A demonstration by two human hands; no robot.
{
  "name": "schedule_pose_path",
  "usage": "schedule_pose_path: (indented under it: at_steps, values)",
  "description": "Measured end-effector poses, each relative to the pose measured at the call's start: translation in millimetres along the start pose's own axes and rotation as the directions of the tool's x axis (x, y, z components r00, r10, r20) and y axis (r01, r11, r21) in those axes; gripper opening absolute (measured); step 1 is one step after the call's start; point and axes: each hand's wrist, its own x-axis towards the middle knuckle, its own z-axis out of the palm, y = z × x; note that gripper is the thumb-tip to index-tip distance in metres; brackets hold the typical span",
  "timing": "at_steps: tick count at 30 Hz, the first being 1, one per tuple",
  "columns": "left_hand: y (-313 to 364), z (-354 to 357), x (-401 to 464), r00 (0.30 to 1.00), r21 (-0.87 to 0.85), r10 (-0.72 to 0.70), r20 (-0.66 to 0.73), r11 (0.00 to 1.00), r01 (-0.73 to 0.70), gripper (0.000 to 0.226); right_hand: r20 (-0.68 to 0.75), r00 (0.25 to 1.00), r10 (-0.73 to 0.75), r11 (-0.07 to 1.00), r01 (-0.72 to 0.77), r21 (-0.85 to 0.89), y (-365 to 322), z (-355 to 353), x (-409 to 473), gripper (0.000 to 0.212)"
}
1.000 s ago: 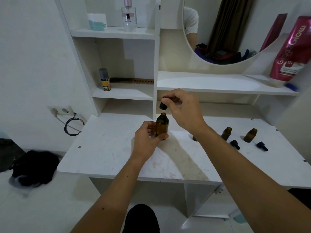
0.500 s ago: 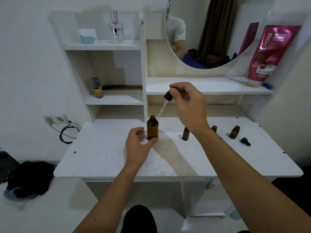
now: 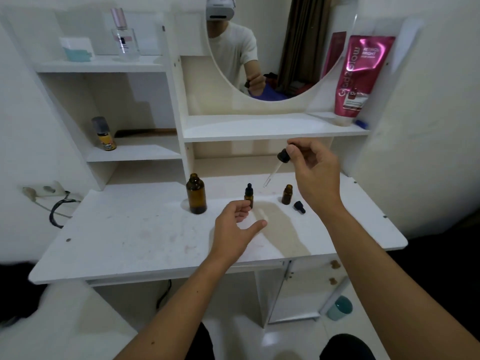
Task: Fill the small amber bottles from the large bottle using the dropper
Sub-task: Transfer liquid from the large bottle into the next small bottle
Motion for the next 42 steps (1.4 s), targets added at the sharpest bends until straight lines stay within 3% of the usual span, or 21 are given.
schedule_pose_path:
  at_steps: [6,15,25,42]
  values:
    - [9,47,16,0.995,-0.033,0.008,0.098,0.999,-0.005,0.071,-0.043,0.996,0.073,0.996,-0.075,-0.040,25,-34,5,0.016]
    - [13,90,52,0.996,-0.010,0.036,0.083,0.999,-0.036,0.065,-0.062,0.991,0.116,0.992,-0.119,-0.040,50,-40,16,0.016]
    - [8,101,69,0.994,0.003,0.103,0.020,0.995,-0.103,0.026,0.017,0.988,0.153,0.988,-0.153,-0.032,69,-32,17,0.010]
    - [2,100,72,0.992,0.000,0.123,0.036,0.992,-0.123,0.024,0.042,0.997,0.064,0.989,-0.058,-0.138,70,-26,19,0.008]
